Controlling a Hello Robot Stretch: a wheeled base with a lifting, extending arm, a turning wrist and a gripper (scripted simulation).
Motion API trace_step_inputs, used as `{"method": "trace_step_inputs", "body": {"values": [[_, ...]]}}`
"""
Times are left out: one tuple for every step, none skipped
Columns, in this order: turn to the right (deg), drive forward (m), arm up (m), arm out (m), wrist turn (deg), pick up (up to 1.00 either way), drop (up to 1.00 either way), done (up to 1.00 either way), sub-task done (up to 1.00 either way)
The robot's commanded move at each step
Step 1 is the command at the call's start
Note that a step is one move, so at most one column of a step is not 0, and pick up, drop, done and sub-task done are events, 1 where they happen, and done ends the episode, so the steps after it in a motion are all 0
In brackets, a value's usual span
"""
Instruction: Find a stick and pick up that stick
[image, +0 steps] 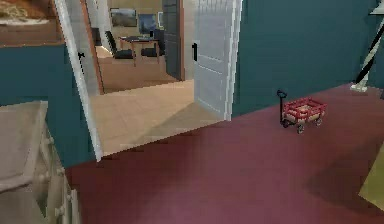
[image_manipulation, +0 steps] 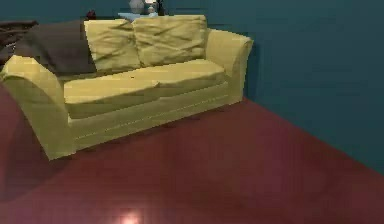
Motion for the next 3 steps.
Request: {"method": "trace_step_inputs", "body": {"values": [[33.0, 0.0, 0.0, 0.0, 0.0, 0.0, 0.0, 0.0, 0.0], [0.0, 0.25, 0.0, 0.0, 0.0, 0.0, 0.0, 0.0, 0.0], [-33.0, 0.0, 0.0, 0.0, 0.0, 0.0, 0.0, 0.0, 0.0]]}}
